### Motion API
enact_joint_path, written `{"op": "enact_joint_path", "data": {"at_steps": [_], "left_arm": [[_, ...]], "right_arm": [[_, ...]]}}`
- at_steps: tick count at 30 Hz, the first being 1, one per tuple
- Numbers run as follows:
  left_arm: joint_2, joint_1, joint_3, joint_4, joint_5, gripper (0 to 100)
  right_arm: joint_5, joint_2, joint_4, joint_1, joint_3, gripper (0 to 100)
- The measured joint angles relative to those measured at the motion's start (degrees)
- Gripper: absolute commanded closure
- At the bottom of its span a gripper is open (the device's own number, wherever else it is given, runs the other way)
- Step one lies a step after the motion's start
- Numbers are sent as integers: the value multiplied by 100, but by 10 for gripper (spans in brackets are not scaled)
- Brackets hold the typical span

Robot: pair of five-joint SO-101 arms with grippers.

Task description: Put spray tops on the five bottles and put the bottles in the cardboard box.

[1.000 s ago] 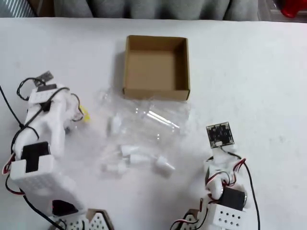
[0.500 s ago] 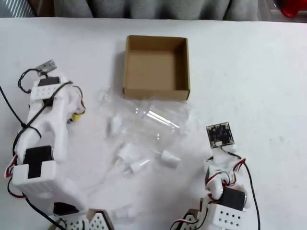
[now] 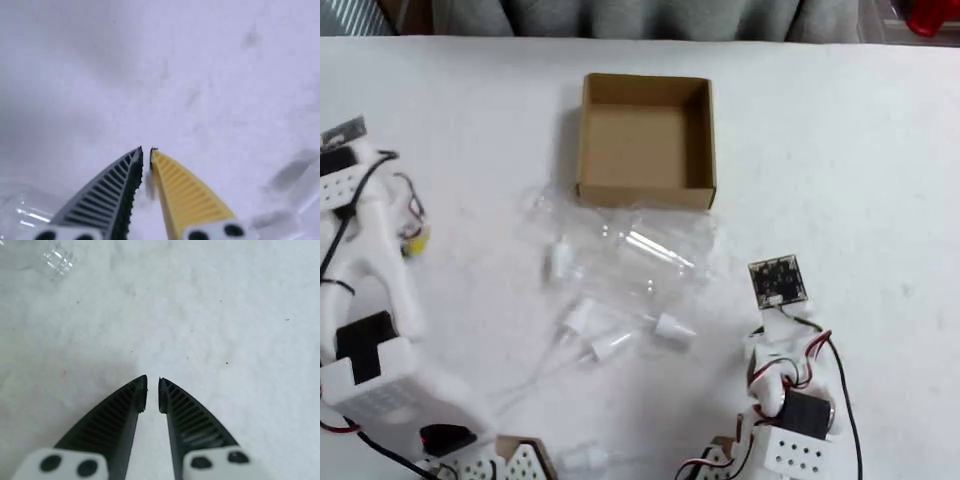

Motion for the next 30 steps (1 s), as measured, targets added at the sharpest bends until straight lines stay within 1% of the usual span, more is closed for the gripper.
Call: {"op": "enact_joint_path", "data": {"at_steps": [2, 5, 8, 11, 13, 16, 20, 23, 25, 28, 30], "left_arm": [[0, -158, 9, 193, -158, 891], [-9, -475, 255, 211, -264, 891], [-9, -703, 536, 211, -580, 891], [-44, -923, 607, 202, -730, 891], [-264, -1081, 615, 202, -756, 891], [-932, -1345, 888, 202, -756, 887], [-2189, -1407, 1908, 202, -756, 886], [-3103, -1468, 2998, -158, -765, 886], [-3622, -1679, 3701, -369, -765, 884], [-4299, -2145, 4466, -589, -774, 831], [-4633, -2567, 4738, -712, -765, 760]], "right_arm": [[0, 0, 0, 0, 0, 978], [0, 0, 0, -9, 0, 978], [0, 0, 0, -9, 0, 978], [0, 0, 0, -9, 0, 978], [0, 0, 0, -9, 0, 978], [114, 0, 0, -9, 0, 980], [255, 0, 0, -9, 0, 980], [264, 0, 0, -9, 0, 981], [290, 0, 0, -9, 0, 981], [299, 0, 0, -9, 0, 981], [299, 0, 0, -9, 0, 981]]}}
